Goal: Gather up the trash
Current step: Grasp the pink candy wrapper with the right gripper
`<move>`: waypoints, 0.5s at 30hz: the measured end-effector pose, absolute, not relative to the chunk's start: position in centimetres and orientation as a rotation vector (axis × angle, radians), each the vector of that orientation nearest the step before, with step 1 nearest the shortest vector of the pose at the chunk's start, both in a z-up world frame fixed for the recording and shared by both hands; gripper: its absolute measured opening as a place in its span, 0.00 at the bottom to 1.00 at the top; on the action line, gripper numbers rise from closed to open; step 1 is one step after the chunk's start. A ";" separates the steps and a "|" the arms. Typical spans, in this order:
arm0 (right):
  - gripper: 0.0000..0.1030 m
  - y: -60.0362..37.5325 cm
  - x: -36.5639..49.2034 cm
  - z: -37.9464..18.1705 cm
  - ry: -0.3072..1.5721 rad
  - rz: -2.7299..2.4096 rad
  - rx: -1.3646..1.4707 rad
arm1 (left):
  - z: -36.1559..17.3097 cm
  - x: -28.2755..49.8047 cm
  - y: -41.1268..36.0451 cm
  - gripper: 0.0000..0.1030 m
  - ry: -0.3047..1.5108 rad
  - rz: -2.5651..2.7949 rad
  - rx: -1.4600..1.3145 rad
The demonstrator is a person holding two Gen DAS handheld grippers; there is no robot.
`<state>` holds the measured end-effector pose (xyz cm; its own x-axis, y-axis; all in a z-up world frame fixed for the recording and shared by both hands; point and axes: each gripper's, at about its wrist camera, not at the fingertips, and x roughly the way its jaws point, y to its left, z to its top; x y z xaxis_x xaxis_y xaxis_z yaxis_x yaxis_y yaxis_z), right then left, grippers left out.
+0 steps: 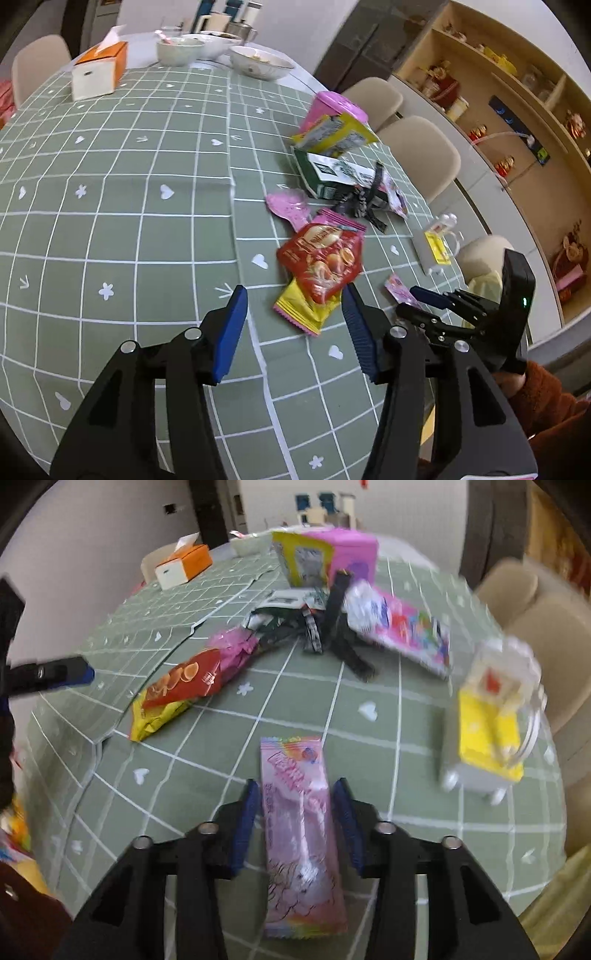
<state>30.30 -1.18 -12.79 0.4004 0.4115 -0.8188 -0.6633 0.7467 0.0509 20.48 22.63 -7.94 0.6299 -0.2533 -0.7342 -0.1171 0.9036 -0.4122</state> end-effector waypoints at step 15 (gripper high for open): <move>0.12 -8.8 28.4 -8.5 0.822 0.583 -0.002 | -11.6 27.8 18.3 0.53 0.996 -0.055 -0.309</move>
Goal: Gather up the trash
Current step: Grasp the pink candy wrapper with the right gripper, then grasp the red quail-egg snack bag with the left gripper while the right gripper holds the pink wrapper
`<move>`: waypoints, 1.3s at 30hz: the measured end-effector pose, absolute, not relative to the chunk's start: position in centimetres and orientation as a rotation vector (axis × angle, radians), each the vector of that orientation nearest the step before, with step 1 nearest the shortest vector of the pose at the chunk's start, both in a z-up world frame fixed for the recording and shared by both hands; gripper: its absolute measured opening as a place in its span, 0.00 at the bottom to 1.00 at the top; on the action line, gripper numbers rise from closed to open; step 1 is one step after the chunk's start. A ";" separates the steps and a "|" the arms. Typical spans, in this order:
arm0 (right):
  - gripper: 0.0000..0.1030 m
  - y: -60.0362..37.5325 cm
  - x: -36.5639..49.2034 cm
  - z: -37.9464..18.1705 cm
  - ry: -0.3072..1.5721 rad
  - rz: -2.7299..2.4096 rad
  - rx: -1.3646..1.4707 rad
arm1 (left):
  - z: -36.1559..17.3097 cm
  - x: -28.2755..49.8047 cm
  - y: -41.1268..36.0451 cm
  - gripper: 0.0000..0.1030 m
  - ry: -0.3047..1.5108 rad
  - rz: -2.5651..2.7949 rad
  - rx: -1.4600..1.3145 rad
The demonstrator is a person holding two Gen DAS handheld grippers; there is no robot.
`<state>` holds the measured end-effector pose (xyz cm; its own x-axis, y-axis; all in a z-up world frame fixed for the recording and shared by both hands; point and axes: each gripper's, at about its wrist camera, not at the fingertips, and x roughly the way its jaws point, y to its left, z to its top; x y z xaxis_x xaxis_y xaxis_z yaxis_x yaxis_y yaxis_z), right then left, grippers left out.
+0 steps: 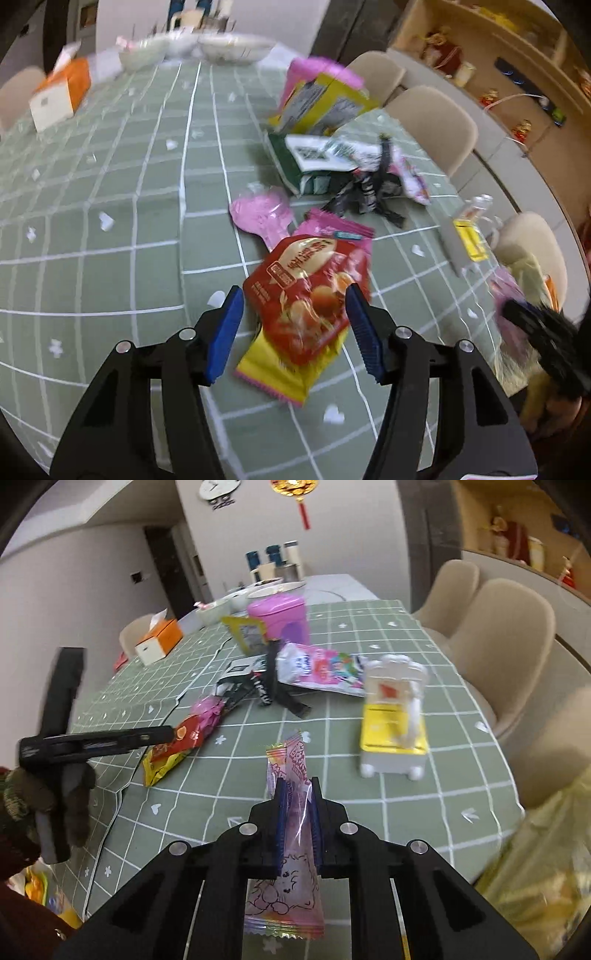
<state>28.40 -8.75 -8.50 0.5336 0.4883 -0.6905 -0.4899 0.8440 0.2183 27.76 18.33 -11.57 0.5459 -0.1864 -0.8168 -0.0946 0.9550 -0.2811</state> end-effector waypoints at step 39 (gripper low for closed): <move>0.12 -8.1 24.3 -8.5 0.831 0.577 -0.073 | -10.2 24.1 19.8 0.59 0.923 -0.011 -0.314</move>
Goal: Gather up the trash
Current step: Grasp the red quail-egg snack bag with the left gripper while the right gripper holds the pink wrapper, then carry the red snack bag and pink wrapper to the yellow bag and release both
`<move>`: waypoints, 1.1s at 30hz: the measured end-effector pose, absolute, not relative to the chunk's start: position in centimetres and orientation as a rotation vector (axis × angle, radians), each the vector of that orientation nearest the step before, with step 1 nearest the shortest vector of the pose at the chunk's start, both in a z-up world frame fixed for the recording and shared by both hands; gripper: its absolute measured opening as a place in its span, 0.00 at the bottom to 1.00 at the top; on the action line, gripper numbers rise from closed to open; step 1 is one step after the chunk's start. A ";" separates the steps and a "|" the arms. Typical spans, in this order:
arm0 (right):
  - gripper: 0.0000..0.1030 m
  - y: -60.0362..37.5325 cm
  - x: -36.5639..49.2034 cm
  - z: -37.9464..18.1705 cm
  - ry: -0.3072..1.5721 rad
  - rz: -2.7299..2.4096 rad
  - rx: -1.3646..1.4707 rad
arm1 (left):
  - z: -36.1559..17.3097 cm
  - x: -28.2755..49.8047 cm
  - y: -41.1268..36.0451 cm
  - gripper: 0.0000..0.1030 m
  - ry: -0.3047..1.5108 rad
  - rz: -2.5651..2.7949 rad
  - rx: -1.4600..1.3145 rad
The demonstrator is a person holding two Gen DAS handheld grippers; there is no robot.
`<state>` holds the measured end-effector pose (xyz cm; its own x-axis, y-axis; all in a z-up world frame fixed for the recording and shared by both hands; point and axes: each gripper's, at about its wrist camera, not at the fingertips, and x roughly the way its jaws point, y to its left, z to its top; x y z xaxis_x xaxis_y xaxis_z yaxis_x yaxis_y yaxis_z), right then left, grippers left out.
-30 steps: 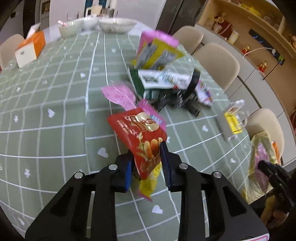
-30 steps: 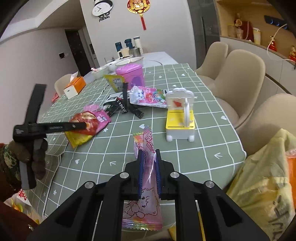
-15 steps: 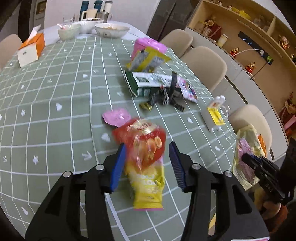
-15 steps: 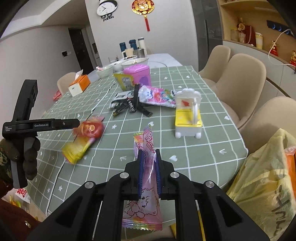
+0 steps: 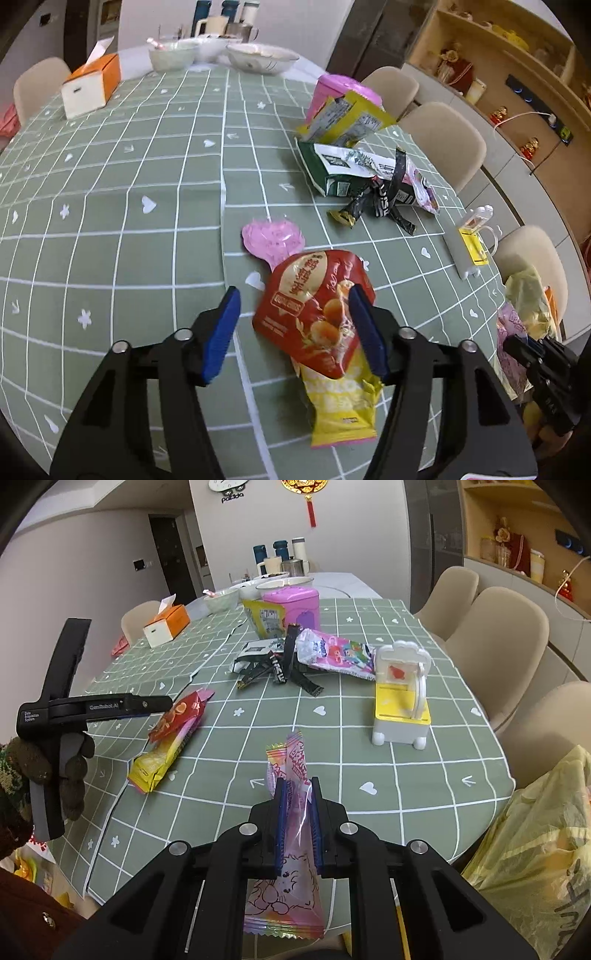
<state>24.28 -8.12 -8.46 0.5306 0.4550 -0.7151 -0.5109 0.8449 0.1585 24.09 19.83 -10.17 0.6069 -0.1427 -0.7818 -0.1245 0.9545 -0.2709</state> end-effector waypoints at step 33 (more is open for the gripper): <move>0.12 -17.4 23.2 4.6 0.597 0.299 -0.047 | 4.4 27.7 6.3 0.29 0.681 -0.445 -0.213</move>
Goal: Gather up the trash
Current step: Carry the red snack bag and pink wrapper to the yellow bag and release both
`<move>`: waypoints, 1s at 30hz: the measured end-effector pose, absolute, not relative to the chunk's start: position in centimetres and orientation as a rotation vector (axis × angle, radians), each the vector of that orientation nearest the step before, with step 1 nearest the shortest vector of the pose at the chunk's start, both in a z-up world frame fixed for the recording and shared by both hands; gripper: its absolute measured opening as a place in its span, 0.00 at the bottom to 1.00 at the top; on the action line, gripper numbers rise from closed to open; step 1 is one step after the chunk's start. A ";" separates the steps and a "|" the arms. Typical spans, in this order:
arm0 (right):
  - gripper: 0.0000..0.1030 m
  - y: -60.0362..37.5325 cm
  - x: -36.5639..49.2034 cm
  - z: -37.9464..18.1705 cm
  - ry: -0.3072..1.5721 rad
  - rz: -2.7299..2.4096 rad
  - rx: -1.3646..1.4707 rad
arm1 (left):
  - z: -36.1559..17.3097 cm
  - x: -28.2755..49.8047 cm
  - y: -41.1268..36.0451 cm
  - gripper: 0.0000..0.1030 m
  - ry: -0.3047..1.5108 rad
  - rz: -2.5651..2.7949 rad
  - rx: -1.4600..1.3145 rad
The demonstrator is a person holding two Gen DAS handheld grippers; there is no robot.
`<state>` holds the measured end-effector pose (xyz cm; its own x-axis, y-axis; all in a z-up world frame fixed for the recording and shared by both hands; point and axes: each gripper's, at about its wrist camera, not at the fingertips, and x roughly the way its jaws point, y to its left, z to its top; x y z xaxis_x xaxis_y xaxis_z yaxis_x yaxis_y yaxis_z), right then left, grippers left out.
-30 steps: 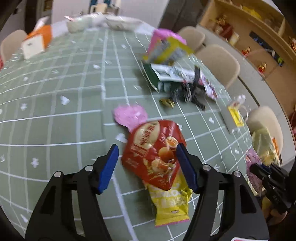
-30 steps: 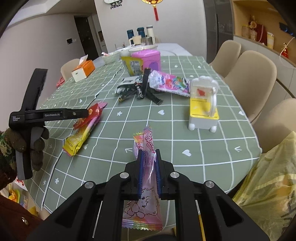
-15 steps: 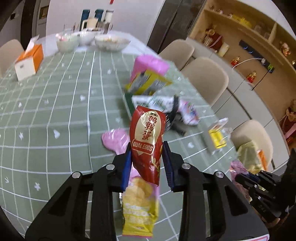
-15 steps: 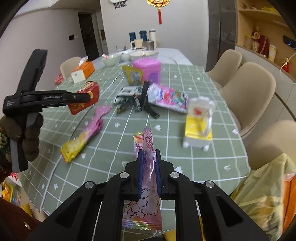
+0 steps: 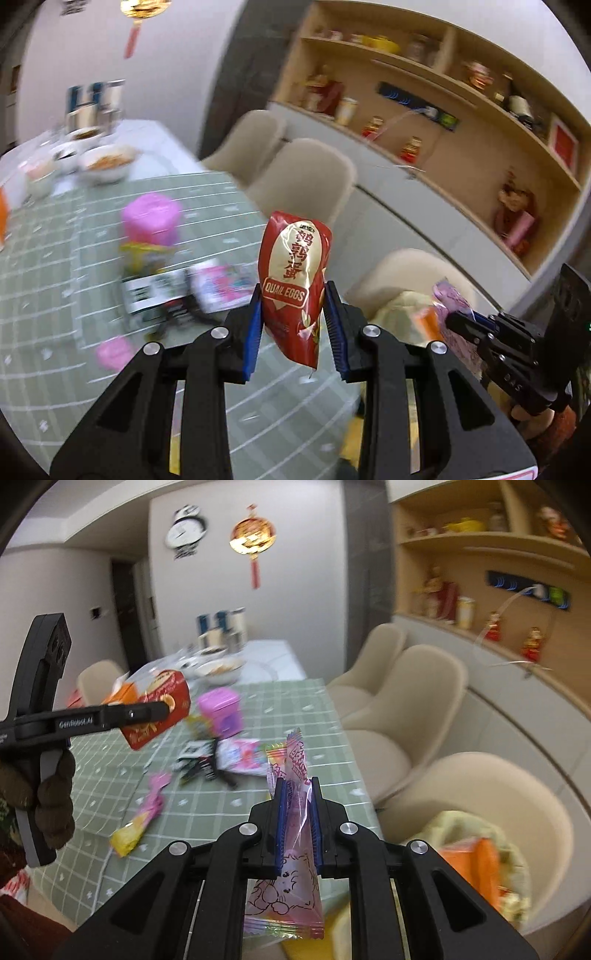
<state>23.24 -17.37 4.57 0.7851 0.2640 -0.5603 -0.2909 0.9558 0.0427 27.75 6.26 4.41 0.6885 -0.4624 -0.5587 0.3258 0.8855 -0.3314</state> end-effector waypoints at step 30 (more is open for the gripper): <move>0.12 -38.8 21.1 1.3 0.623 -0.202 0.147 | -5.3 33.6 -24.6 0.54 1.004 -1.001 -0.018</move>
